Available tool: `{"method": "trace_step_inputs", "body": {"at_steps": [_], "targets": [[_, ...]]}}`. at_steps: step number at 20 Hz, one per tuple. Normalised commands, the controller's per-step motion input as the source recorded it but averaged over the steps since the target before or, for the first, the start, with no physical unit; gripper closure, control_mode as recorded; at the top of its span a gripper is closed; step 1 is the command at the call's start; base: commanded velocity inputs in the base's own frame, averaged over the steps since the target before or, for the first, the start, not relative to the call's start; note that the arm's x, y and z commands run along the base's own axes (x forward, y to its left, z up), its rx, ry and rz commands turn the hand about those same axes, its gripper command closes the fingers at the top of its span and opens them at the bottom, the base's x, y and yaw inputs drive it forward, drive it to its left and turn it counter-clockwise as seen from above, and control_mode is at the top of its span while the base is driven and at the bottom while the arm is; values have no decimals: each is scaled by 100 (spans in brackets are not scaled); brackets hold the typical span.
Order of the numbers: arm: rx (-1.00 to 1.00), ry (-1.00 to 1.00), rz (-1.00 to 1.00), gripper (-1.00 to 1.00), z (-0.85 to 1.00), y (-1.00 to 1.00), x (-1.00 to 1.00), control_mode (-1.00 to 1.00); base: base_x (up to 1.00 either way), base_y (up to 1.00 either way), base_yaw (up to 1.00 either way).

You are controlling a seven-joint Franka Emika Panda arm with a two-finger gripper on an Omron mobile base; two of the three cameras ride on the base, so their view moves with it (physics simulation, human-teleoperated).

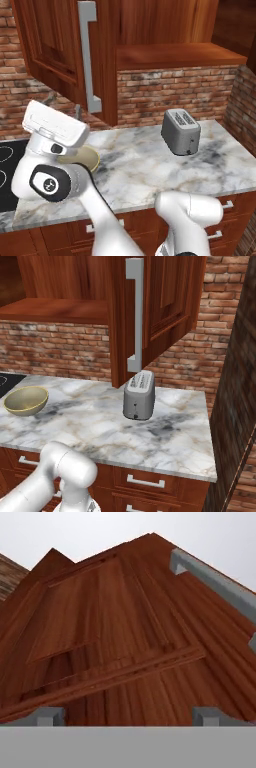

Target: Open the cabinet and move the ladle to the pot. Then close the cabinet.

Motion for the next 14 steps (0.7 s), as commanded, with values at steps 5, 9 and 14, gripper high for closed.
{"method": "trace_step_inputs", "body": {"at_steps": [5, 9, 14], "targets": [[0, -4, -13, -100, 38, -6, 42, -100, 0, 0, 0], [1, 0, -6, -100, 16, -50, 61, -100, 0, 0, 0], [8, 0, 0, -100, 1, -67, 74, -100, 0, 0, 0]]}}
